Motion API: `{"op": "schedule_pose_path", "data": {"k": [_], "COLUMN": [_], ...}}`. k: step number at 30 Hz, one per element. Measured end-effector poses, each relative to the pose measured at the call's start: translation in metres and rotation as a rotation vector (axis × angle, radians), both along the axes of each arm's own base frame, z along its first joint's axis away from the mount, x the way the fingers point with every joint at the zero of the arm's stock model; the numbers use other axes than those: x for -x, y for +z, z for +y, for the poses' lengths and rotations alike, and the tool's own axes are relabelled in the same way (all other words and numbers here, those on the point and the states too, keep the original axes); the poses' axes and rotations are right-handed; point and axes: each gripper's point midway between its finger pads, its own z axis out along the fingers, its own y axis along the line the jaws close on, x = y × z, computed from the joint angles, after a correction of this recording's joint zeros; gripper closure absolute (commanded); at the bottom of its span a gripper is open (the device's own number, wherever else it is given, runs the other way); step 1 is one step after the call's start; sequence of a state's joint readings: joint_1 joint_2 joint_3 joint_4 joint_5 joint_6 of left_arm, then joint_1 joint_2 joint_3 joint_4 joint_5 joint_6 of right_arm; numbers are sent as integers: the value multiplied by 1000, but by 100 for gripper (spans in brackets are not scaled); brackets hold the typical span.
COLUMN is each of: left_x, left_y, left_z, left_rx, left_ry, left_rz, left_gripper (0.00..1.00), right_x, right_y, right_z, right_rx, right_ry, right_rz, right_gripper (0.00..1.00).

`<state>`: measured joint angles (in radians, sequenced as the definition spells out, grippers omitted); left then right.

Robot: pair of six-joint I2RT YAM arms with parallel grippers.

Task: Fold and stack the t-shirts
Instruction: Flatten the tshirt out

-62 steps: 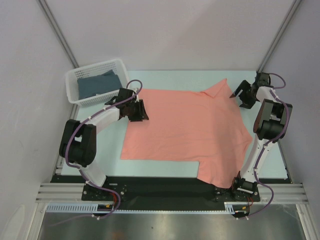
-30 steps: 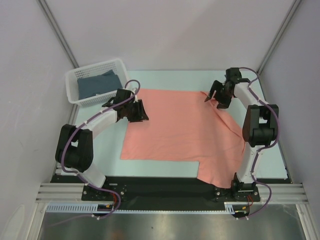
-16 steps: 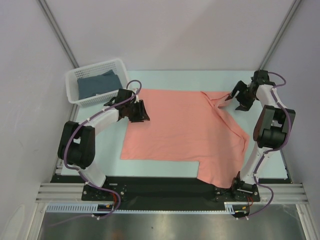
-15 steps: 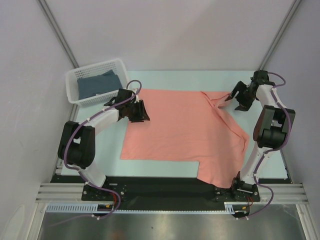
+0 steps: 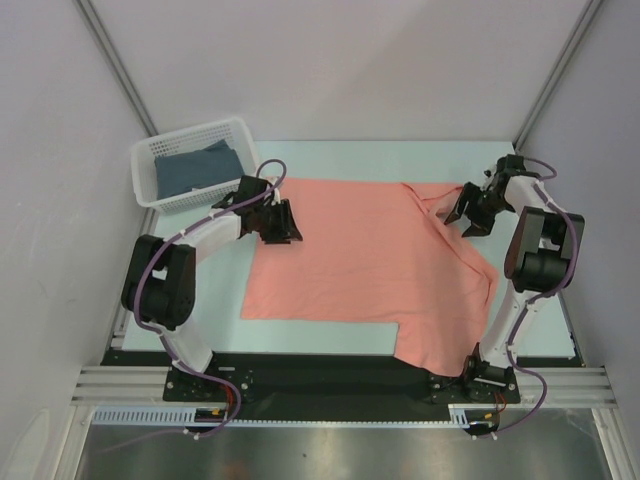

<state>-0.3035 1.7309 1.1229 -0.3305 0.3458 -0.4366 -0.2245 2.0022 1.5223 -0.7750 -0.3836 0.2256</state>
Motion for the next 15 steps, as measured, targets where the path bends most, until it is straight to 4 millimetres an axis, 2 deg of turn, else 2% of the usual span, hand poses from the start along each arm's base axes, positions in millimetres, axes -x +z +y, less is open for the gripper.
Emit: {"op": "schedule_pose_path", "data": {"k": [4,8,10,11,12,15], "left_x": [-1,-2,-2,-2,-2,-2], "left_y": [-1,1,1,1,0,0], "left_z": [0,-1,-1,-1,-1,-1], "left_rx": [1,2,2,2,2,2], "left_ry": [-1,-1,-1,-1,-1,-1], "left_rz": [2,-1,-1,-1,-1,-1], "left_gripper": [53,53,53,53,53,53], "right_x": [3,4,3,1,-2,-9], "right_y": [-13,-31,-32,-31,-29,-27], "right_z": [4,-1,-3,-4,-6,-12], "right_rx": [4,24,33,41,49,77], "right_ry": [32,41,42,42,40,31], "right_rz": [26,66,71,67,63,50], "right_gripper": [36,38,39,42,52,72]}}
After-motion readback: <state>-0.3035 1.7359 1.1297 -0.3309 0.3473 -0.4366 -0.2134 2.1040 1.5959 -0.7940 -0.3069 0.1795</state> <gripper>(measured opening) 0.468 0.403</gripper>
